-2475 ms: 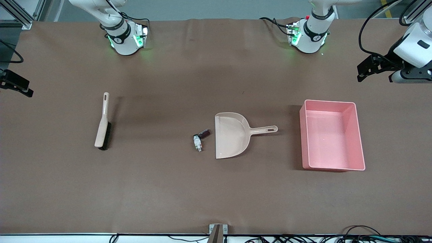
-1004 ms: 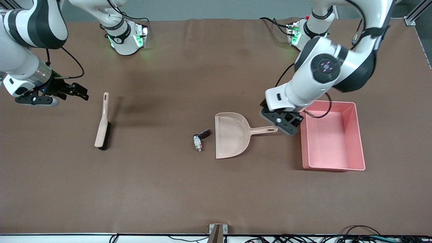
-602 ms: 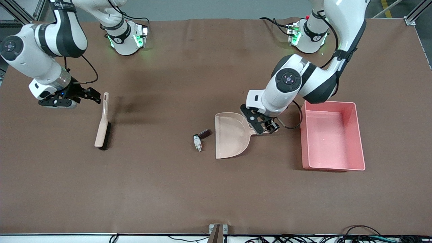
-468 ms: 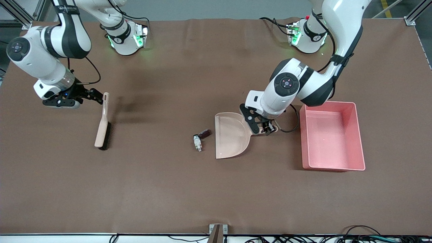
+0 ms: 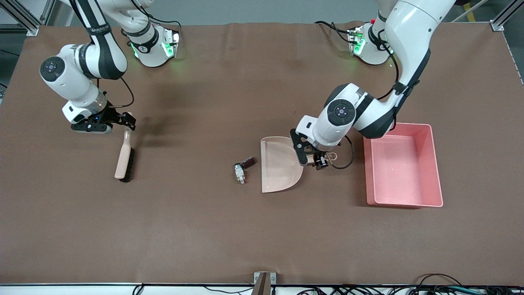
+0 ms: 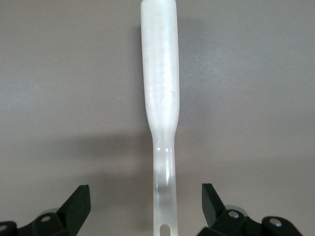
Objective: Clean e-waste and dump in bin
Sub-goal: 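Grasp the dustpan handle with the left gripper while the right gripper grasps the brush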
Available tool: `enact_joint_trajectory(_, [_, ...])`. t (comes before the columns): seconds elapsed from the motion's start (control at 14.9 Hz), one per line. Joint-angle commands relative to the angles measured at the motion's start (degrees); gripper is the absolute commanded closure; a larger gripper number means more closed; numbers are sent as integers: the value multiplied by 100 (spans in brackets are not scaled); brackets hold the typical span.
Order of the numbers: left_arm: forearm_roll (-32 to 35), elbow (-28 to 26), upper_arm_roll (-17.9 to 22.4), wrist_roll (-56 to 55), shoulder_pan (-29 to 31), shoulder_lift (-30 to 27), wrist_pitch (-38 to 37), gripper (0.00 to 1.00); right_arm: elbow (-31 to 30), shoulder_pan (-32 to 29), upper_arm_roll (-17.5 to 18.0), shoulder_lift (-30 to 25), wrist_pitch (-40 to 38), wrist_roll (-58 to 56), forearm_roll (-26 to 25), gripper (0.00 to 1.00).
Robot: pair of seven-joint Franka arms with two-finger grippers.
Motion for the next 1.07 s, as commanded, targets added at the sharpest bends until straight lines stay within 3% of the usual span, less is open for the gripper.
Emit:
enact_joint_trajectory(0.0, [150, -45, -44, 72, 46, 124, 331, 25, -373, 25, 11, 250, 793, 57, 67, 0])
enact_joint_trajectory(0.2, [159, -45, -44, 72, 20, 194, 367, 25, -374, 17, 11, 312, 822, 58, 67, 3])
enact_joint_trajectory(0.4, [404, -45, -44, 72, 2, 378, 612, 27, -374, 16, 11, 400, 848, 58, 67, 15])
enact_joint_trajectory(0.67, [774, -36, -44, 72, 11, 537, 824, 37, -374, -10, 2, 523, 927, 58, 59, 37])
enact_joint_trajectory(1.0, [783, -36, -44, 264, 63, 511, 807, 56, -365, -71, 2, 585, 963, 58, 67, 53])
